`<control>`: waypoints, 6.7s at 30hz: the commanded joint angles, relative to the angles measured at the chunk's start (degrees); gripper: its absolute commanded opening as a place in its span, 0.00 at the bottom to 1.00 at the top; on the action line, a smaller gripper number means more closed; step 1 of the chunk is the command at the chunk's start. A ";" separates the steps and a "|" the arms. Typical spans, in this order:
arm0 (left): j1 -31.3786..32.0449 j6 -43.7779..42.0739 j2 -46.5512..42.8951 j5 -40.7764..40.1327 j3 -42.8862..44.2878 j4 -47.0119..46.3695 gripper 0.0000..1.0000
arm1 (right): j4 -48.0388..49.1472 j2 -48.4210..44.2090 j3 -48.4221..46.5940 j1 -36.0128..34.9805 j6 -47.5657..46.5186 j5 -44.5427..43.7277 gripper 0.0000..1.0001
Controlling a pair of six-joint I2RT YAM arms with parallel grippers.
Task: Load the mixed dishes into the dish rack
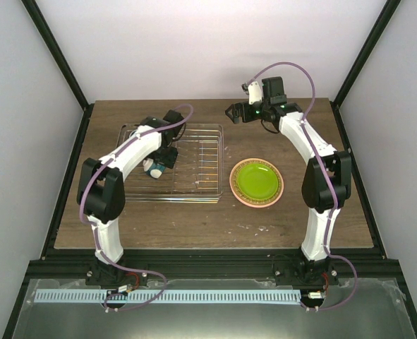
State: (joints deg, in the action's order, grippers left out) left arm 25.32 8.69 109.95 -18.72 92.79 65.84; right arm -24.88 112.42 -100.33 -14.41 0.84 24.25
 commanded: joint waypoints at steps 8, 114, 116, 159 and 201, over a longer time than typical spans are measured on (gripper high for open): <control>-0.92 -1.28 0.68 4.94 -0.76 7.34 0.35 | -0.51 -0.17 -1.31 0.29 -0.69 1.27 1.00; -1.15 0.25 -3.96 29.20 16.08 -20.61 1.00 | -17.83 -25.43 28.92 0.25 14.90 -17.68 0.89; -1.15 -0.01 -4.58 30.02 14.76 -21.08 1.00 | -17.90 -28.56 31.97 0.22 16.56 -17.88 0.87; -1.04 -0.81 -2.69 31.72 11.82 -21.46 1.00 | -15.25 -28.04 43.03 0.07 22.95 -25.20 0.83; -1.06 -1.39 -2.55 29.40 9.94 -20.82 1.00 | -7.78 -26.56 47.85 0.97 20.65 -24.89 0.09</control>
State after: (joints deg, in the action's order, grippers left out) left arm 24.05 8.05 106.69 11.03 103.00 45.17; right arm -32.14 85.62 -49.80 -13.56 21.82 -1.41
